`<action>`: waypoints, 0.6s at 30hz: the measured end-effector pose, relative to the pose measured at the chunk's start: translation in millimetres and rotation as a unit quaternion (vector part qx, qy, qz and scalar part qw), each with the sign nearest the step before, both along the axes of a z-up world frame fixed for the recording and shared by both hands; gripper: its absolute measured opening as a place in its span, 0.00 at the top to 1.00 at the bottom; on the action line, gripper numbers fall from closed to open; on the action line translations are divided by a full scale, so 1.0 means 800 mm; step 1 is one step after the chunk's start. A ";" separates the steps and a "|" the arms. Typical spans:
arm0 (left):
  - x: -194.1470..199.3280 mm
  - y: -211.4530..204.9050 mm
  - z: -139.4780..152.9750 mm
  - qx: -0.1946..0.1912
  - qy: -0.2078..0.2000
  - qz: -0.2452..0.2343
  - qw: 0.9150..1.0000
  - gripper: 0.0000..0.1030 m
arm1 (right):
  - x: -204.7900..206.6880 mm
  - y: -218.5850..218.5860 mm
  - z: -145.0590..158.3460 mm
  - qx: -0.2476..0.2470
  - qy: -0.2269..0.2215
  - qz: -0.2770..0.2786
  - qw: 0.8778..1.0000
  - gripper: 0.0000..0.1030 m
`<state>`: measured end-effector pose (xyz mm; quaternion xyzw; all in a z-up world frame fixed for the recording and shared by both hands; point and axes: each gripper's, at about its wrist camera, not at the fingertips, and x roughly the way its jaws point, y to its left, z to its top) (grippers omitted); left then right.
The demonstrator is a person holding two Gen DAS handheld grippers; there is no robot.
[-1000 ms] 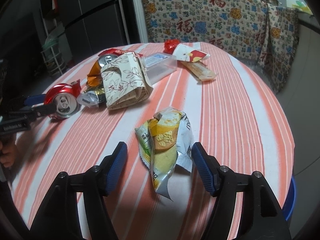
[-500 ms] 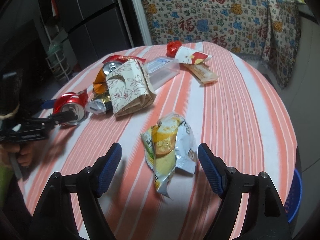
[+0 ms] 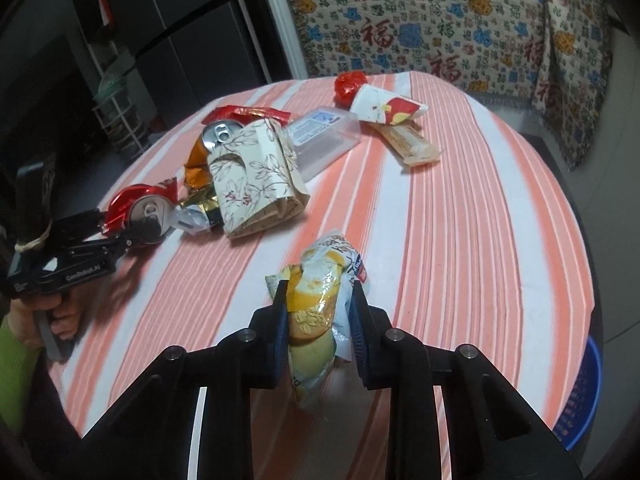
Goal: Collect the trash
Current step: 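Carry can and snack bag to the blue basket and open both tools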
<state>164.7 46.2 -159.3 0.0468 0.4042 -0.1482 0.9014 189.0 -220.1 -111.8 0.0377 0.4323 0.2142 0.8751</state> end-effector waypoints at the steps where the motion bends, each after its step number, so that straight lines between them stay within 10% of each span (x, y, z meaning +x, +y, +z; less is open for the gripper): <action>1: -0.004 0.002 0.003 -0.008 0.001 0.002 1.000 0.58 | -0.003 -0.003 0.001 0.008 0.001 0.001 1.000 0.74; 10: -0.053 -0.041 0.041 -0.055 -0.004 -0.007 0.998 0.58 | -0.017 -0.039 0.020 0.062 -0.003 -0.014 0.998 0.74; 18: -0.062 -0.184 0.067 -0.089 0.017 -0.085 0.992 0.58 | -0.032 -0.150 0.043 0.080 -0.010 -0.095 0.992 0.74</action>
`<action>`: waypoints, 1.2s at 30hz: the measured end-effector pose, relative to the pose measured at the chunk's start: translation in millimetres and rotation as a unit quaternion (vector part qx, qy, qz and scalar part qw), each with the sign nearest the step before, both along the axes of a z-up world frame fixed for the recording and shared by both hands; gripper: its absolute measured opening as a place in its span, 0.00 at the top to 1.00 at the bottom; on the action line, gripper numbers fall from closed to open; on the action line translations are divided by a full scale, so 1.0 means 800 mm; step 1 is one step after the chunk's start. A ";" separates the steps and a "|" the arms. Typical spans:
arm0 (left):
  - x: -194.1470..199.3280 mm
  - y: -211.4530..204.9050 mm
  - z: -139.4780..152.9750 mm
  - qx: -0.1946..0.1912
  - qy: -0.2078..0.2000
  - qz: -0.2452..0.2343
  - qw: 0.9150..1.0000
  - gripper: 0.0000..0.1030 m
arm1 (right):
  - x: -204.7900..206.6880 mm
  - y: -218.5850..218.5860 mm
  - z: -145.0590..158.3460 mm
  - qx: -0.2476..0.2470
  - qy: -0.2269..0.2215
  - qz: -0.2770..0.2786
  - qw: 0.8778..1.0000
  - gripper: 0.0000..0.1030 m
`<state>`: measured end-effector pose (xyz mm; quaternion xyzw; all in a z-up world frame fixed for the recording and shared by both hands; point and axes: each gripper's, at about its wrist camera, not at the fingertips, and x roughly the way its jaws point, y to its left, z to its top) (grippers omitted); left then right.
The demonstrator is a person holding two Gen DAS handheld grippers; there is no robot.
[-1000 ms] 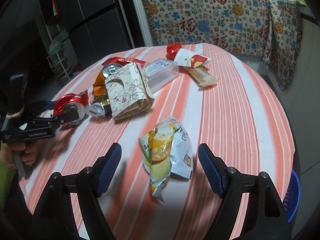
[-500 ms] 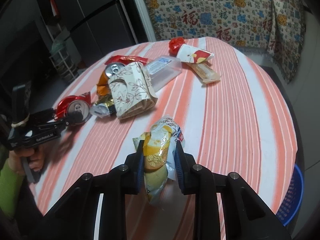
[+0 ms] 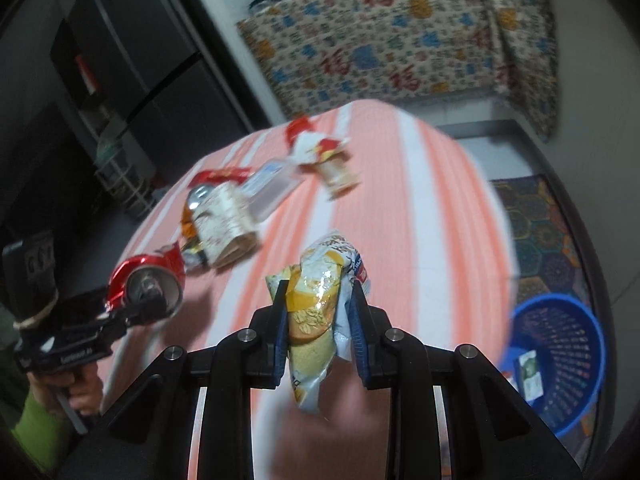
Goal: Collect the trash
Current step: 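Carry can and snack bag to the blue basket and open both tools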
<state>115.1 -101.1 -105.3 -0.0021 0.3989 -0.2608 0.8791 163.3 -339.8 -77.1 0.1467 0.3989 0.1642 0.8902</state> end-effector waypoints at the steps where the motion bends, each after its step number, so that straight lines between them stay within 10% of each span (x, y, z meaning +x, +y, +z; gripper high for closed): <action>1: 0.002 -0.015 0.004 -0.004 0.001 -0.009 1.000 0.58 | -0.001 -0.018 0.003 -0.001 0.002 -0.013 1.000 0.74; 18: 0.022 -0.331 -0.041 0.016 0.055 -0.117 0.991 0.58 | 0.015 -0.267 -0.073 -0.040 0.105 -0.171 0.979 0.74; 36: 0.062 -0.424 -0.136 0.062 0.100 -0.134 0.984 0.56 | 0.015 -0.312 -0.107 -0.017 0.162 -0.193 0.968 0.73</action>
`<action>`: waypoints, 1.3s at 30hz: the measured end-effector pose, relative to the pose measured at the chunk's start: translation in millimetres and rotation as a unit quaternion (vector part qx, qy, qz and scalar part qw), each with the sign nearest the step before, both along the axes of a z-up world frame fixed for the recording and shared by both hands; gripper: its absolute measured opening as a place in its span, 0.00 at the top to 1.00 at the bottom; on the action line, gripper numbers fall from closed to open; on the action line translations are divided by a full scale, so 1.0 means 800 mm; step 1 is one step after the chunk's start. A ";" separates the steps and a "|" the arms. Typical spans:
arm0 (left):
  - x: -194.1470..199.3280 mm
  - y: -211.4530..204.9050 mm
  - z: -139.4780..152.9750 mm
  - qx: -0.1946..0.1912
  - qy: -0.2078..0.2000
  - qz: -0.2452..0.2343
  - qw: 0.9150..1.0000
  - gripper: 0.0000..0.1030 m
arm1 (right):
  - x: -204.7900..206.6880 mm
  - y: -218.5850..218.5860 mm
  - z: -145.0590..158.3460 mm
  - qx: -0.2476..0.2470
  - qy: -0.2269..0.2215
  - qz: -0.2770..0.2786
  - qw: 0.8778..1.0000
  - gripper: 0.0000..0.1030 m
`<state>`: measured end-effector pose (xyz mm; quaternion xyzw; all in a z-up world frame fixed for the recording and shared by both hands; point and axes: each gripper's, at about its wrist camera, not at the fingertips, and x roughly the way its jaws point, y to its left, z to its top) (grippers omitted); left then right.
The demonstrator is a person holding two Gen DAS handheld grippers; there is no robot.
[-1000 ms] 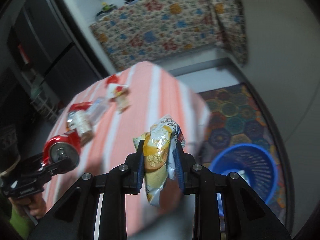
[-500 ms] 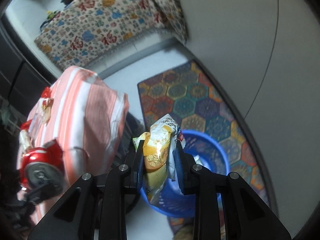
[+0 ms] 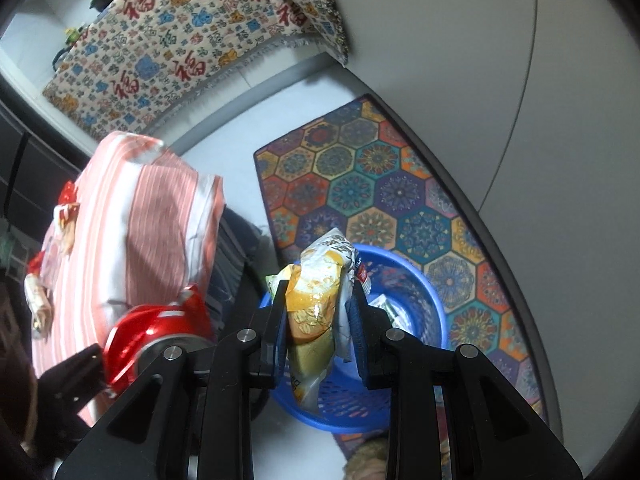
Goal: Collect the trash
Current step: 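Carry can and snack bag to the blue basket and open both tools, then move both tools back over the table toward the remaining trash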
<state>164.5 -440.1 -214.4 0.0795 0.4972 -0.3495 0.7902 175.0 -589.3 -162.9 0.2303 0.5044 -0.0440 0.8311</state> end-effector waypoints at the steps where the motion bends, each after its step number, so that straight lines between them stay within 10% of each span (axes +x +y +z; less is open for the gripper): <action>1: 0.001 -0.002 -0.004 0.003 0.002 -0.001 1.000 0.56 | 0.001 -0.001 -0.001 0.000 0.001 -0.002 1.000 0.73; 11: 0.013 -0.022 -0.040 0.015 0.014 0.007 1.000 0.37 | -0.010 -0.016 0.013 -0.007 -0.026 -0.037 0.999 0.43; 24: -0.040 0.099 0.074 -0.024 -0.081 0.050 0.995 0.37 | -0.016 0.037 0.094 -0.113 -0.147 -0.031 0.982 0.17; 39: -0.058 0.392 0.075 0.091 -0.116 0.247 0.958 0.35 | -0.010 0.338 0.096 -0.117 -0.195 0.269 0.936 0.11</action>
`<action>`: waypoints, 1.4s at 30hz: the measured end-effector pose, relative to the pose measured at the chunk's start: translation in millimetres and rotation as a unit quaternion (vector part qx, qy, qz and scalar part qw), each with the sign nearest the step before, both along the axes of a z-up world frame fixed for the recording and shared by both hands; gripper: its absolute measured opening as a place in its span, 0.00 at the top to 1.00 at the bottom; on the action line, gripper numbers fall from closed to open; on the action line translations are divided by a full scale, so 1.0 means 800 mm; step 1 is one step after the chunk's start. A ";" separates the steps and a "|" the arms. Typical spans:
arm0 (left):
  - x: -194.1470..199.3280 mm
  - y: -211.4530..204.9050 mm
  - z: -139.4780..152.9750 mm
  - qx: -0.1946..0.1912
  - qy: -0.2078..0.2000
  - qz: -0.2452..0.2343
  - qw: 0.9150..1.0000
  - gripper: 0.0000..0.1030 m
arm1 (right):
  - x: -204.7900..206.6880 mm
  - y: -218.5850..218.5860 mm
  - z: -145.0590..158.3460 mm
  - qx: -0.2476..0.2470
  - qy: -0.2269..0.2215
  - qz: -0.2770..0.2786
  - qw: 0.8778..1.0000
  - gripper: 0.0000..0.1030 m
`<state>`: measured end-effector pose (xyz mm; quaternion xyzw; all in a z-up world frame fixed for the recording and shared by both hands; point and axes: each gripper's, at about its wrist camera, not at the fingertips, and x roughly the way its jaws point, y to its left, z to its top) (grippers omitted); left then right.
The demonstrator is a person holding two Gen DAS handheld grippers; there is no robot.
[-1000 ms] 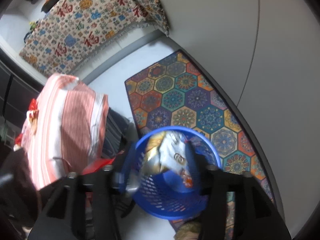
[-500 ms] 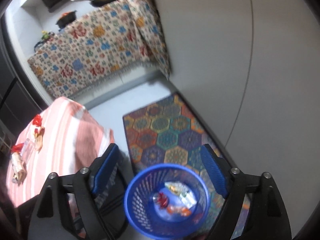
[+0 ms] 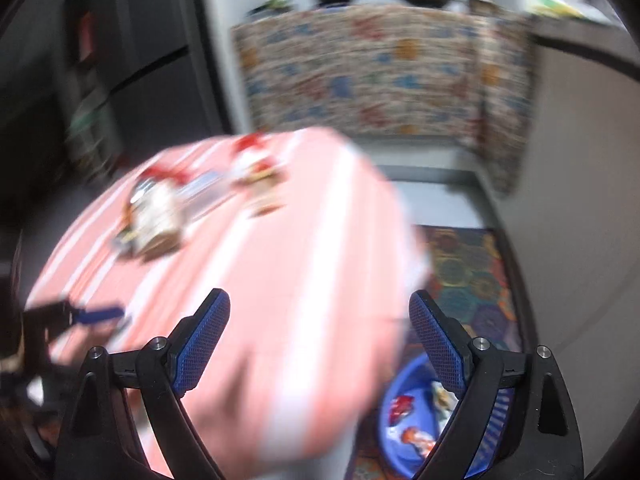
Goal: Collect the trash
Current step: 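Move both tools back over the table toward the remaining trash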
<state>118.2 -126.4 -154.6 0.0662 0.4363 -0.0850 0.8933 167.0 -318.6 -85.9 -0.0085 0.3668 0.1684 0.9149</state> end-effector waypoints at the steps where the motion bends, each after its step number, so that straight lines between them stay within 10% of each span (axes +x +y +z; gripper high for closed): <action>1: 0.003 0.012 -0.001 0.000 0.000 0.009 1.000 0.35 | 0.002 0.017 -0.005 -0.006 0.003 0.014 1.000 0.11; 23: 0.037 0.105 -0.002 -0.034 -0.005 0.046 0.998 0.15 | 0.017 0.129 -0.073 -0.065 0.071 0.091 0.991 0.01; 34: 0.100 0.099 0.011 0.014 -0.030 -0.038 0.999 0.16 | 0.016 0.131 -0.072 -0.063 0.070 0.093 0.991 0.00; 37: 0.103 0.097 0.012 0.017 -0.026 -0.054 0.998 0.54 | 0.016 0.131 -0.072 -0.063 0.071 0.093 0.991 0.00; 42: 0.080 0.102 0.014 0.010 -0.020 -0.051 0.998 0.59 | 0.017 0.131 -0.072 -0.063 0.071 0.094 0.991 0.00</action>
